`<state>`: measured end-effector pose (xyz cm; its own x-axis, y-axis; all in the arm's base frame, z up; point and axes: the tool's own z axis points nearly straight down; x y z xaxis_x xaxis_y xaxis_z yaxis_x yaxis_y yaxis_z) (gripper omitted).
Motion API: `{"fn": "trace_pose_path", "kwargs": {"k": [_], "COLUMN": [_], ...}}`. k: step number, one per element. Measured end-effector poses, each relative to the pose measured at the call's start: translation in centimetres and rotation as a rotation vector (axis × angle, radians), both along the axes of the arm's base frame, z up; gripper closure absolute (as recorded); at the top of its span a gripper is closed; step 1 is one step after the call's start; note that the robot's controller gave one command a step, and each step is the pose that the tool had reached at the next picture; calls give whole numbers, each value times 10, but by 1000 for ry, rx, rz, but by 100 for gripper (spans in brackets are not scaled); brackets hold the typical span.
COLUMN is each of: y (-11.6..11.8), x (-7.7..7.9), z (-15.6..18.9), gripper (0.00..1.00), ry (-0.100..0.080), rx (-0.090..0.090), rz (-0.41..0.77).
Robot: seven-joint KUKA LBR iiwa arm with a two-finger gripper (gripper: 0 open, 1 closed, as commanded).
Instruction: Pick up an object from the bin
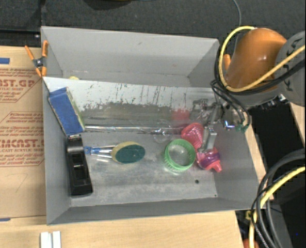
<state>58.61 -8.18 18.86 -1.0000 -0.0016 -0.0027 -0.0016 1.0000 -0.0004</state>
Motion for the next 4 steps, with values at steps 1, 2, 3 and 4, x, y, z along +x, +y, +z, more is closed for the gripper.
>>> {"fn": "trace_pose_path", "kwargs": {"k": [1,2,3,4], "y": [0,-8,1,-10], "x": [0,-22,-14,-87], "z": [0,-57,-53,-117], "gripper": [0,0,0,0], "ry": [0,-1,-3,11], "rx": [0,0,1,3], "rz": [0,205,80,329]}}
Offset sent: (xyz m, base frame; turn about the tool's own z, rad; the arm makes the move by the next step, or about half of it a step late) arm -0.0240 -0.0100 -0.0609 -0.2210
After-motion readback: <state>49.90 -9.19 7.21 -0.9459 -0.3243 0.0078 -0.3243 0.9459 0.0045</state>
